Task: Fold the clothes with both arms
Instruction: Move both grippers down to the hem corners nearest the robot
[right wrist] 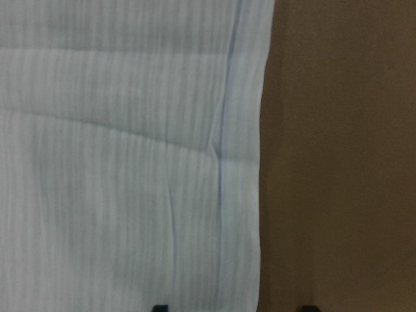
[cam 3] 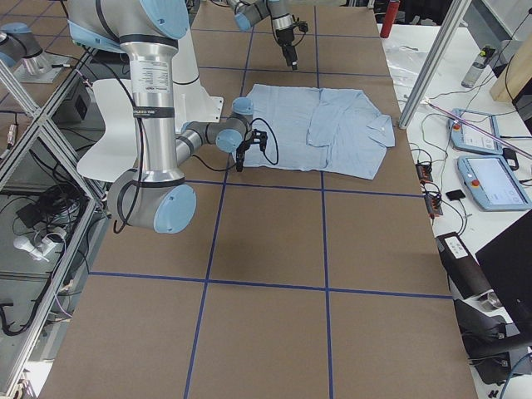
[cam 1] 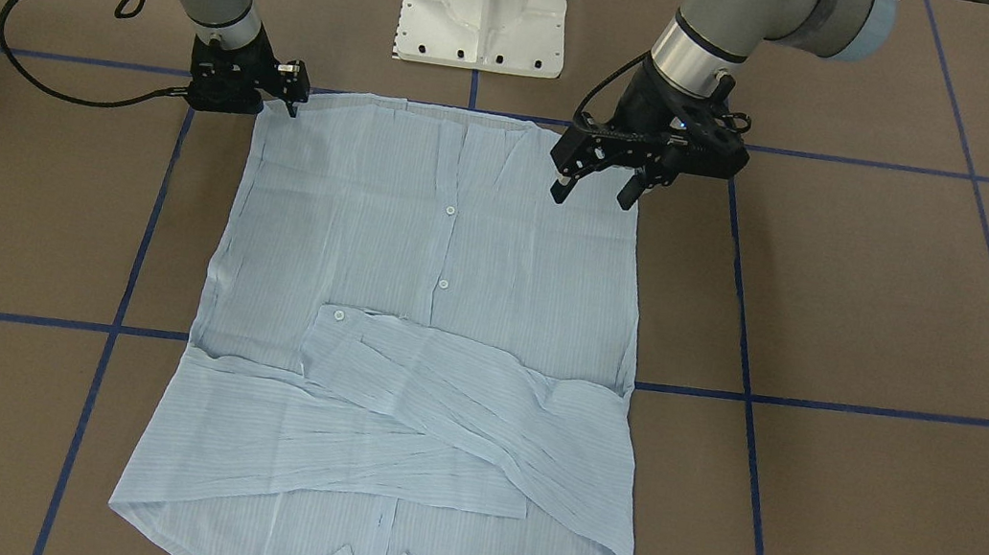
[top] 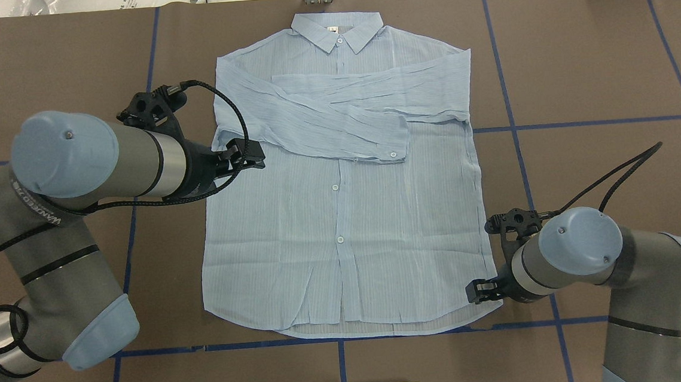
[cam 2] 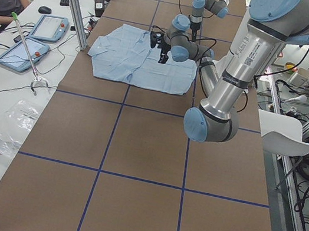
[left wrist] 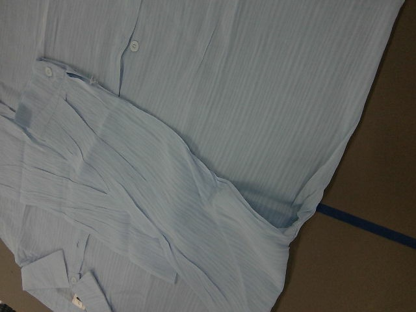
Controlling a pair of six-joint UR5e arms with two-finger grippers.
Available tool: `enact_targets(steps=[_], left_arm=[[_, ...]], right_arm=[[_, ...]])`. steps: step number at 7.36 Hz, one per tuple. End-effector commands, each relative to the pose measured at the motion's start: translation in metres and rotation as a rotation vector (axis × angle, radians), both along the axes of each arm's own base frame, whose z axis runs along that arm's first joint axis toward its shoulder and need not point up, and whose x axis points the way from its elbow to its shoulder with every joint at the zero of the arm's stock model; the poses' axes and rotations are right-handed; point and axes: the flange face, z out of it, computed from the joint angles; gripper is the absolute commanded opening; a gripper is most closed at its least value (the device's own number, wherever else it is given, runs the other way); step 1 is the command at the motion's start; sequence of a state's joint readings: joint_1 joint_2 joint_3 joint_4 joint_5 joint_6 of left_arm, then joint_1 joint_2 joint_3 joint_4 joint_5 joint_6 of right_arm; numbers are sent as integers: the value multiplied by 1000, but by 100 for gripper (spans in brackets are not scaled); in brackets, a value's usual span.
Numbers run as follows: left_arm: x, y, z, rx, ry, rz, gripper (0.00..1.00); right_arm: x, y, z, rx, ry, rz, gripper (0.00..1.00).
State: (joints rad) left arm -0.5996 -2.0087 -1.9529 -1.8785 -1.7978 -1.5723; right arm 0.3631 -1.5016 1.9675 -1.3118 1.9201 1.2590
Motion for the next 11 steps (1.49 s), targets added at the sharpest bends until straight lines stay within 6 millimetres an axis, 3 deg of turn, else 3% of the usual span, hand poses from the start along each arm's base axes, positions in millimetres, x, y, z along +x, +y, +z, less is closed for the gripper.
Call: enact_targets(steps=[1, 7, 10, 11], left_arm=[[0, 0, 0, 0, 0, 0, 98], [0, -2, 2, -3, -4, -3, 98], [-1, -3, 2, -3, -4, -5, 98], [0, -3, 3, -4, -7, -5, 98]], right_arm=[[1, 0, -1, -8, -2, -5, 65], [4, 1, 1, -19, -1, -10, 45], [4, 2, -2, -23, -9, -14, 0], [4, 2, -3, -22, -12, -14, 0]])
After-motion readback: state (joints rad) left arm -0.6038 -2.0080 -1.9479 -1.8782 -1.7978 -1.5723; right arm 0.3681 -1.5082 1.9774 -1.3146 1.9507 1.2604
